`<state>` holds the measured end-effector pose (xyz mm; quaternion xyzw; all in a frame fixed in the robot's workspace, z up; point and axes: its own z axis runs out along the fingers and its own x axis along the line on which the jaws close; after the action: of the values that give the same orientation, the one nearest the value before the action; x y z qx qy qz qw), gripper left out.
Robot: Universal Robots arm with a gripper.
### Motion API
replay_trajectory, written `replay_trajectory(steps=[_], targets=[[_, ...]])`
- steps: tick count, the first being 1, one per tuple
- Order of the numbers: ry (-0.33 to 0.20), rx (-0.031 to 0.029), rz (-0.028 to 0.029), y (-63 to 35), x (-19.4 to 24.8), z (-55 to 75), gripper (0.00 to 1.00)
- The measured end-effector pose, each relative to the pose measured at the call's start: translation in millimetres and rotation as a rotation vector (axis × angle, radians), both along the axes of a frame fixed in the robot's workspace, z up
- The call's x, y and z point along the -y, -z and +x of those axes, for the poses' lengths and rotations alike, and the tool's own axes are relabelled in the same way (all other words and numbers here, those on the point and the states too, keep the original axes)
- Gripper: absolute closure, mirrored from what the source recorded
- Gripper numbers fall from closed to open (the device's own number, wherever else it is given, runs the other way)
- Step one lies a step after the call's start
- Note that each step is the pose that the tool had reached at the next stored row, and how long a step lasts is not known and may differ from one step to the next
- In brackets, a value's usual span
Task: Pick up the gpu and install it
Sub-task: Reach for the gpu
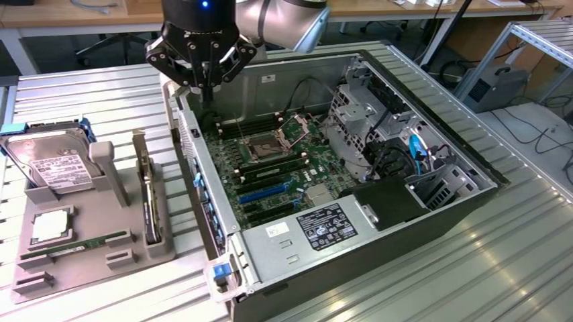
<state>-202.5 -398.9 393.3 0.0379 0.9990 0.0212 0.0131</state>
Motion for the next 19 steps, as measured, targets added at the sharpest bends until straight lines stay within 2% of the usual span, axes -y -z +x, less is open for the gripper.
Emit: replay_trajectory(steps=[19], targets=[[0.000,0.0000,0.0000,0.0,0.0,-9.9,0.89]])
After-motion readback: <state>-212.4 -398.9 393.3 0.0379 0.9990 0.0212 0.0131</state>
